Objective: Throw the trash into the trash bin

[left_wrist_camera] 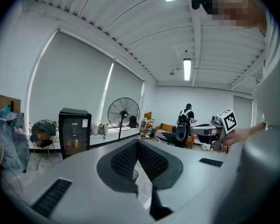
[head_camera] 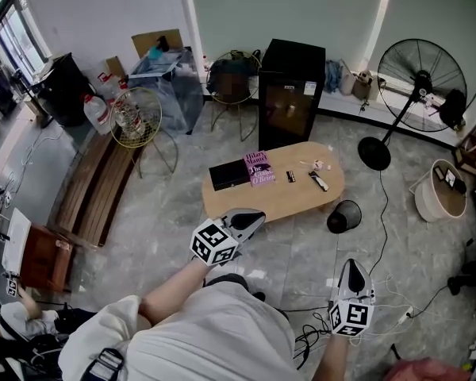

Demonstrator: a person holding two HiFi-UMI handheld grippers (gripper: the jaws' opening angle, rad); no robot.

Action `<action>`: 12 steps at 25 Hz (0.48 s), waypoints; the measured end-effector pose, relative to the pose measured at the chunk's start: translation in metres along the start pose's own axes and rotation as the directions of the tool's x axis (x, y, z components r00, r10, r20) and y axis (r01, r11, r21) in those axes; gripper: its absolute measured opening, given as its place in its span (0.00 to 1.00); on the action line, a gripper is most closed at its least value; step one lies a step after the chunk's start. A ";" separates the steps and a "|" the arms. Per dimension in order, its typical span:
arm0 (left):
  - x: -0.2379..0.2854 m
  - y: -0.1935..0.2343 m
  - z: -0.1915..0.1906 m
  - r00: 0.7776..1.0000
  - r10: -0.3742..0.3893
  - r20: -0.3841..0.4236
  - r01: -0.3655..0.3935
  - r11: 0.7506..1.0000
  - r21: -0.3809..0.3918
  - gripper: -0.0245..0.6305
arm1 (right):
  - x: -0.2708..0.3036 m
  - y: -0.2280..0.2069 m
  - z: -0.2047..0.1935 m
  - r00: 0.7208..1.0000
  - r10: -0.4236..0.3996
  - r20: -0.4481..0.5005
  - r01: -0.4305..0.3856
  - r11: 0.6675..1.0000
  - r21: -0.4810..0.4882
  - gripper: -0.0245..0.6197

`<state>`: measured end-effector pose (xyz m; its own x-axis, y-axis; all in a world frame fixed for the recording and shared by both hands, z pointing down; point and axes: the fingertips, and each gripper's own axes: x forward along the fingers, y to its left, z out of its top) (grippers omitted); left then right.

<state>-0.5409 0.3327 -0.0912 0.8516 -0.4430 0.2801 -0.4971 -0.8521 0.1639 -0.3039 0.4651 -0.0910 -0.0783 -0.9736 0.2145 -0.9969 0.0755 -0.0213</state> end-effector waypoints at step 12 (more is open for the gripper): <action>0.033 0.009 0.000 1.000 0.003 -0.003 -0.003 1.000 -0.011 0.05 | 0.026 -0.028 -0.008 1.000 0.003 -0.022 -0.003 1.000 0.012 0.05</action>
<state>-0.5172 0.3100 -0.0806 0.8498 -0.4446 0.2831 -0.5013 -0.8476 0.1738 -0.2781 0.4397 -0.0776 -0.0817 -0.9684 0.2357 -0.9966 0.0760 -0.0332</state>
